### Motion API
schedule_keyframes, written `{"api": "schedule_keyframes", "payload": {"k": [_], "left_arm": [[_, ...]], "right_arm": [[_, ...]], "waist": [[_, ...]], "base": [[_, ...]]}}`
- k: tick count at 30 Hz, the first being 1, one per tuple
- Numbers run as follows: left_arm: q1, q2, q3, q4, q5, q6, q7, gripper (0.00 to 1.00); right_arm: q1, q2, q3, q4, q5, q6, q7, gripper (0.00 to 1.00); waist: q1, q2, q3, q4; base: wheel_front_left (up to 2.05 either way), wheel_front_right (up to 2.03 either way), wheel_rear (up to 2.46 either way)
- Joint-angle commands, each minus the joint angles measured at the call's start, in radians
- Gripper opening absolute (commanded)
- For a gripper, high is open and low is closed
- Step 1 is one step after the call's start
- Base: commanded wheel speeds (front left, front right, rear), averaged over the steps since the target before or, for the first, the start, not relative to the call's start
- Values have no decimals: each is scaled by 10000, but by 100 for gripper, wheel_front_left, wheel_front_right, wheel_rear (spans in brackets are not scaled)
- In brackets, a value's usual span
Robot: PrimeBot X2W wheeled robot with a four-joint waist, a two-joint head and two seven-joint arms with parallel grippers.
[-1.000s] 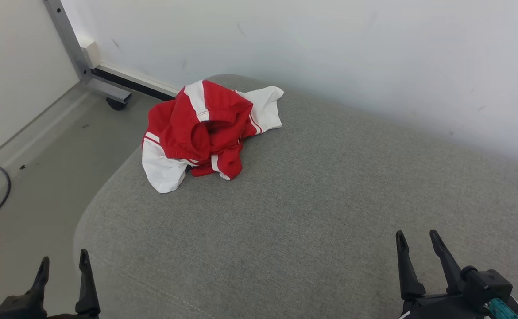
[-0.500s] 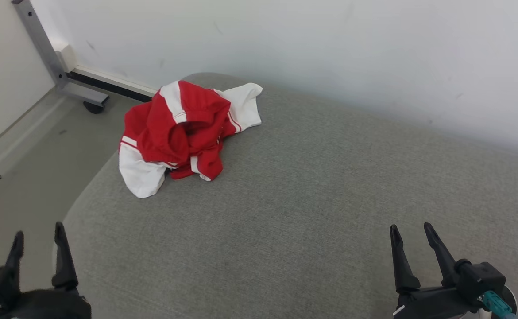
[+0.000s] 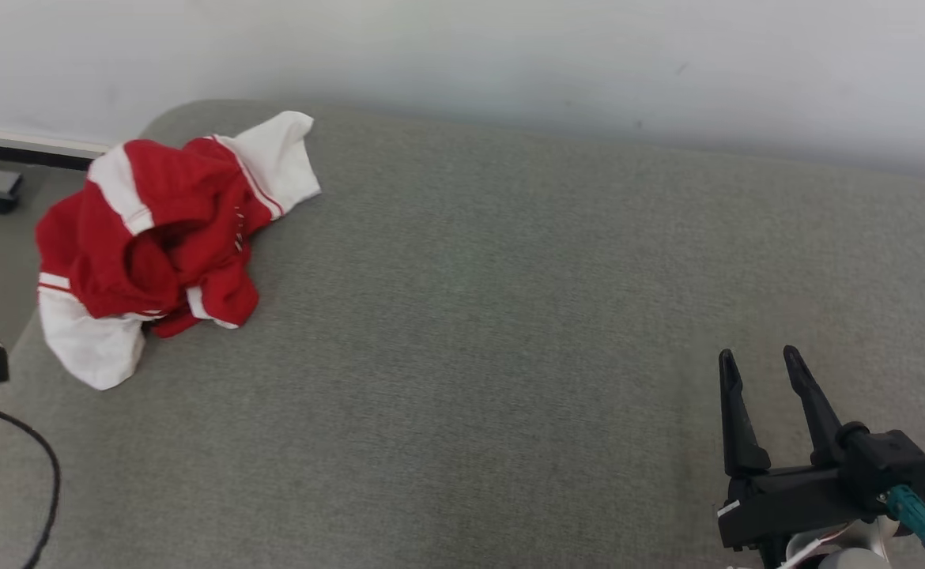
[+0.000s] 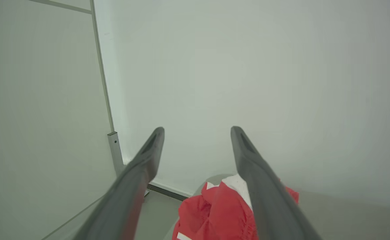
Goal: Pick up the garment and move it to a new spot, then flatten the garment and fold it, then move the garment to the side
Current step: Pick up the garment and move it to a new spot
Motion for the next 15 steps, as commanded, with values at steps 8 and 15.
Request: {"api": "schedule_keyframes", "payload": {"k": [8, 15], "left_arm": [[-1750, 722, -314, 1420, -372, -309, 661, 100], [-2817, 1239, -790, 3302, -488, -465, 1343, 100]], "right_arm": [[-199, -17, -197, -164, -96, -21, -201, 100], [-323, -17, -148, -351, -184, -21, -134, 100]], "waist": [[-1, -1, 1536, -1860], [-1, -1, 1810, -2116]], "base": [[0, 0, 0], [0, 0, 0]]}}
